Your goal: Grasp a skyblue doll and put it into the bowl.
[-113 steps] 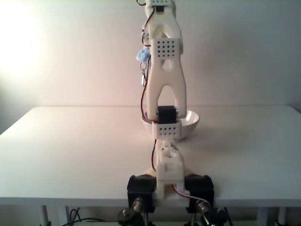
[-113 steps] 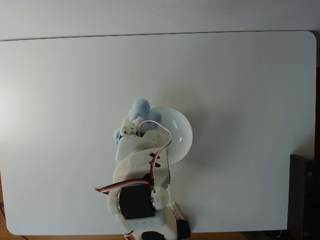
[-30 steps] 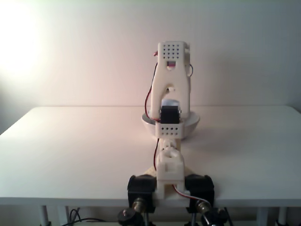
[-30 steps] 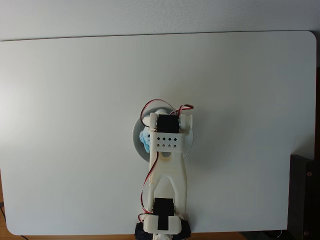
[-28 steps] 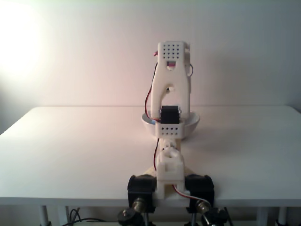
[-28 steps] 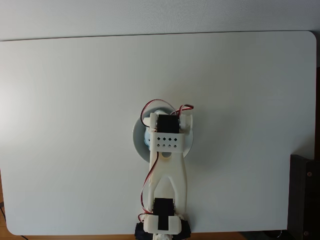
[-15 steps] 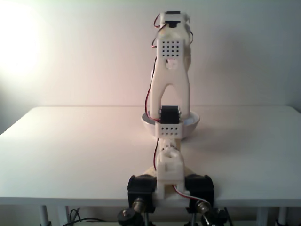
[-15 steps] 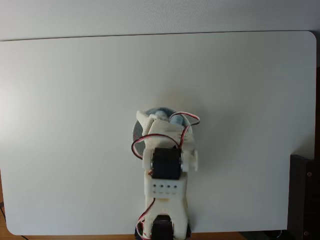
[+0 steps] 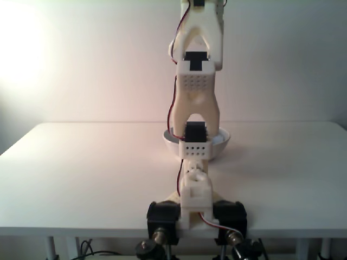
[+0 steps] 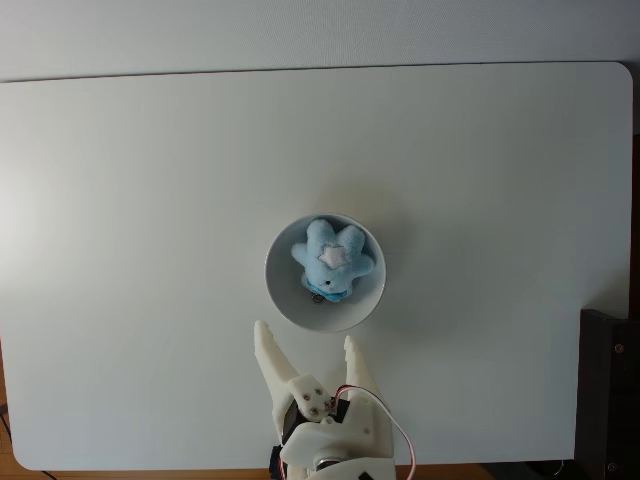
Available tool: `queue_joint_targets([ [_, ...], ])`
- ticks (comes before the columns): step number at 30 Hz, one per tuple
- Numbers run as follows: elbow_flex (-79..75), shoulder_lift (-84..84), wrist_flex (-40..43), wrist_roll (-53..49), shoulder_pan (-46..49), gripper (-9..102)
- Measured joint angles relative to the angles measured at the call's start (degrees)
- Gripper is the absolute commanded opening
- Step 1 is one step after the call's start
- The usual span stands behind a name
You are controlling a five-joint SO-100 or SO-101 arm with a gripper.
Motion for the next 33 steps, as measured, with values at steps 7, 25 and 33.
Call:
queue_joint_targets([
  [7,24.08,24.17,0.00,10.90,0.00,47],
  [25,79.01,51.86,-23.12,28.48,0.00,47],
  [33,98.17,51.86,-49.13,35.77,-0.26,28],
])
